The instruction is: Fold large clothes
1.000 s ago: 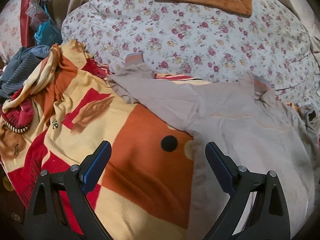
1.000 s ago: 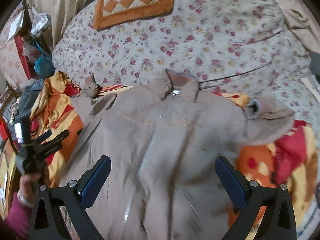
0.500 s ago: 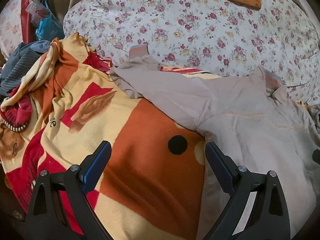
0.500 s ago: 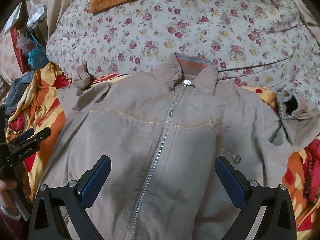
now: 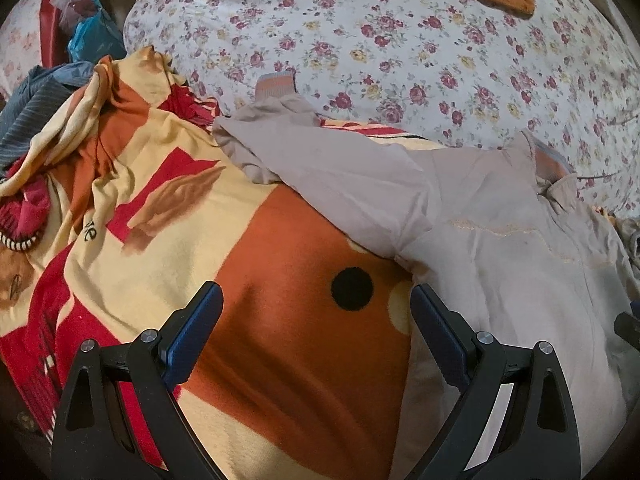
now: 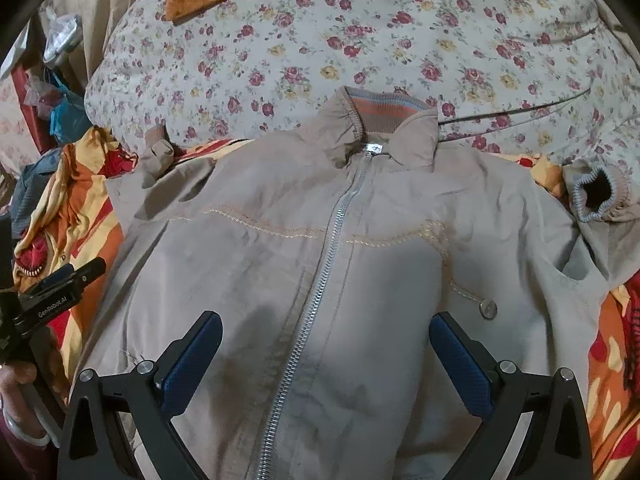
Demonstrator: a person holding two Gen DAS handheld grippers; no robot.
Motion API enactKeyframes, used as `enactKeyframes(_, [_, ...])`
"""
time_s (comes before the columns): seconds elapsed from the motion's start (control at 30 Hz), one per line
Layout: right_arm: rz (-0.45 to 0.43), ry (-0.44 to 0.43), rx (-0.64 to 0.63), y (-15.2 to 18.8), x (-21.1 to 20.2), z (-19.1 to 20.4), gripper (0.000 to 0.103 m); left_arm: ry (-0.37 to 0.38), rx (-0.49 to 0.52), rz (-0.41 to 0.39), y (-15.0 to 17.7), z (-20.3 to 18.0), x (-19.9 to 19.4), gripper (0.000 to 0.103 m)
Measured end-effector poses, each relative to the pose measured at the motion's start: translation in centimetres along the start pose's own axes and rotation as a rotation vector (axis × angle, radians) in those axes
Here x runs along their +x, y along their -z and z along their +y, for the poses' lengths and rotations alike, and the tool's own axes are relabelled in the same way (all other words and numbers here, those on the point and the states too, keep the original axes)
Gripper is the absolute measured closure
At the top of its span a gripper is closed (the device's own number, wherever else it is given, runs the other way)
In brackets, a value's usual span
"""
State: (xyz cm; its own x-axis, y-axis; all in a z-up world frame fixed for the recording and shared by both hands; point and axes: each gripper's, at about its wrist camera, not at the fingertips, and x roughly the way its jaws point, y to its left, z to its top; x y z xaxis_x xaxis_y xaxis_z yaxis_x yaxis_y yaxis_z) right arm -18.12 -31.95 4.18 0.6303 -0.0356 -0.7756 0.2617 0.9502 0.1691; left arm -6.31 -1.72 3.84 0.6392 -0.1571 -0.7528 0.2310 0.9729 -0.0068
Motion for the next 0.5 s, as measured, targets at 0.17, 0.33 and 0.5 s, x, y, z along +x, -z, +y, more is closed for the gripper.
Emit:
enactKeyframes(0.17, [0.014,-0.002,0.007,0.0,0.3,-0.1,0.001,0.005,-0.035,0.018,-0.7,0.8,0.2,0.008])
enactKeyframes(0.33, [0.012,-0.008,0.008,-0.1,0.2,-0.5,0.001,0.005,-0.096,0.010,-3.7,3.2,0.4,0.008])
enactKeyframes(0.5, [0.015,-0.022,0.008,-0.1,0.3,-0.4,0.001,0.028,-0.211,-0.002,-7.8,6.6,2.5,0.008])
